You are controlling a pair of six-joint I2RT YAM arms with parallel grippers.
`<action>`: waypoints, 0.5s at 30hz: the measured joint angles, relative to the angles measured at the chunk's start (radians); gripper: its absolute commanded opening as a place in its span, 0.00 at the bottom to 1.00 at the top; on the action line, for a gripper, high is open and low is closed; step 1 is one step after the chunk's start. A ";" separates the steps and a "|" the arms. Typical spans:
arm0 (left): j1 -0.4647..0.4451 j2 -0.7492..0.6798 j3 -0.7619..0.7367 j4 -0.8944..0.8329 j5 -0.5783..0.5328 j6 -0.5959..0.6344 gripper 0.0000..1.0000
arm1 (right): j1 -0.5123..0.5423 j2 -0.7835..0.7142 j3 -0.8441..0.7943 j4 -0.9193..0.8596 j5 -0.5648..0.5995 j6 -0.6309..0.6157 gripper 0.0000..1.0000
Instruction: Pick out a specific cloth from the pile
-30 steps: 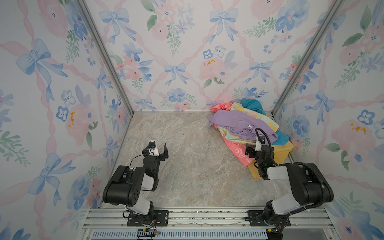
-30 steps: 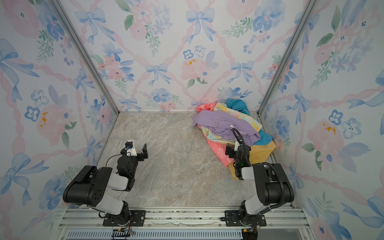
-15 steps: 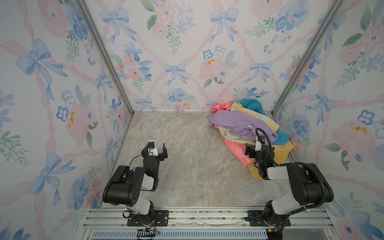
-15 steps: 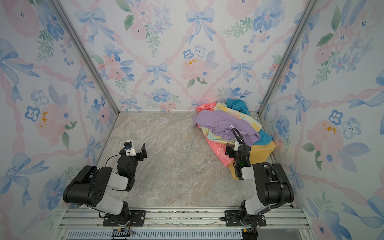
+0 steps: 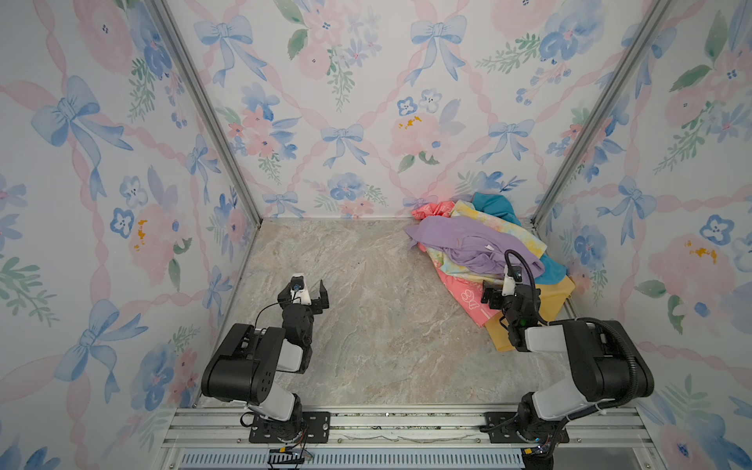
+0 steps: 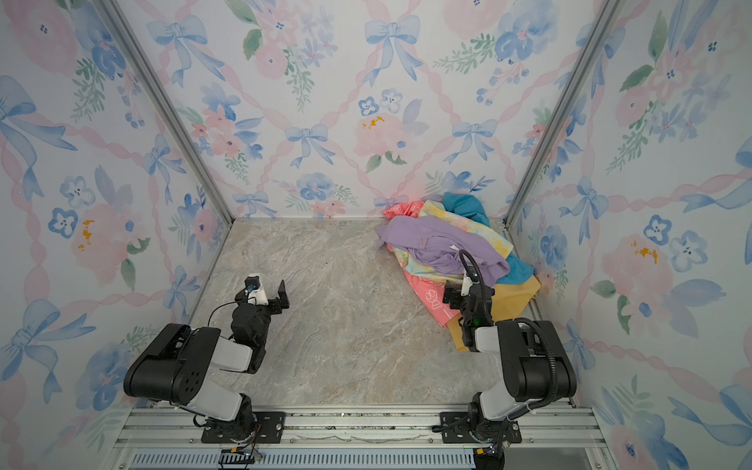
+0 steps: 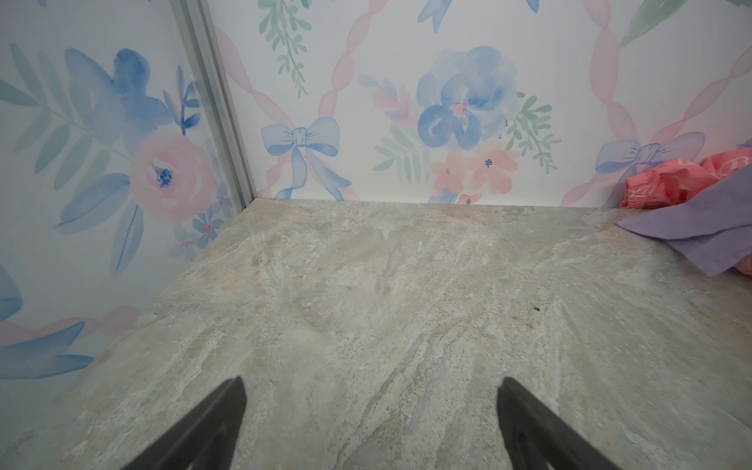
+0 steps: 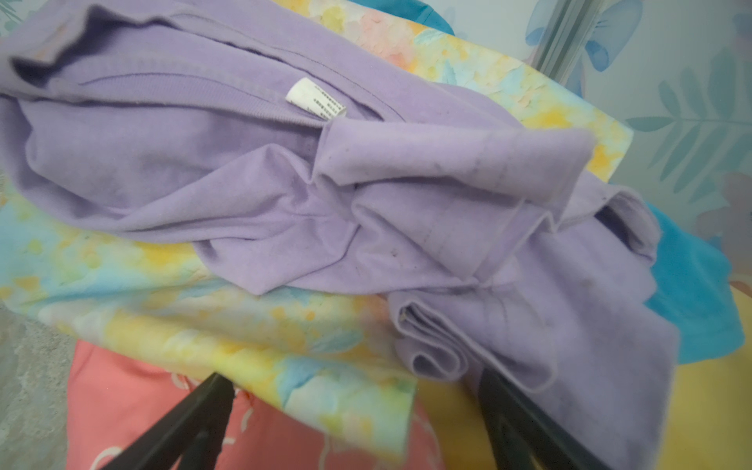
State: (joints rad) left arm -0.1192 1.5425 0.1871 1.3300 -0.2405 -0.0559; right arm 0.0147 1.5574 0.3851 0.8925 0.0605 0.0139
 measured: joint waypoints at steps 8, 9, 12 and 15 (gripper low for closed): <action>-0.036 0.000 0.000 0.002 -0.033 0.008 0.98 | 0.000 -0.016 -0.092 0.125 0.047 0.013 0.97; -0.046 0.000 -0.003 0.005 -0.040 0.011 0.98 | 0.000 -0.016 -0.112 0.151 0.056 0.016 0.97; -0.058 -0.003 -0.008 0.008 -0.052 0.017 0.98 | 0.000 -0.016 -0.149 0.206 0.075 0.024 0.97; -0.058 -0.005 -0.008 0.007 -0.063 0.020 0.98 | 0.008 -0.016 -0.169 0.261 0.090 0.023 0.97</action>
State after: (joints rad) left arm -0.1772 1.5375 0.1795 1.3373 -0.3035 -0.0360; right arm 0.0223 1.5414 0.2165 1.1538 0.1509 0.0372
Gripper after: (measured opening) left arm 0.979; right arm 0.969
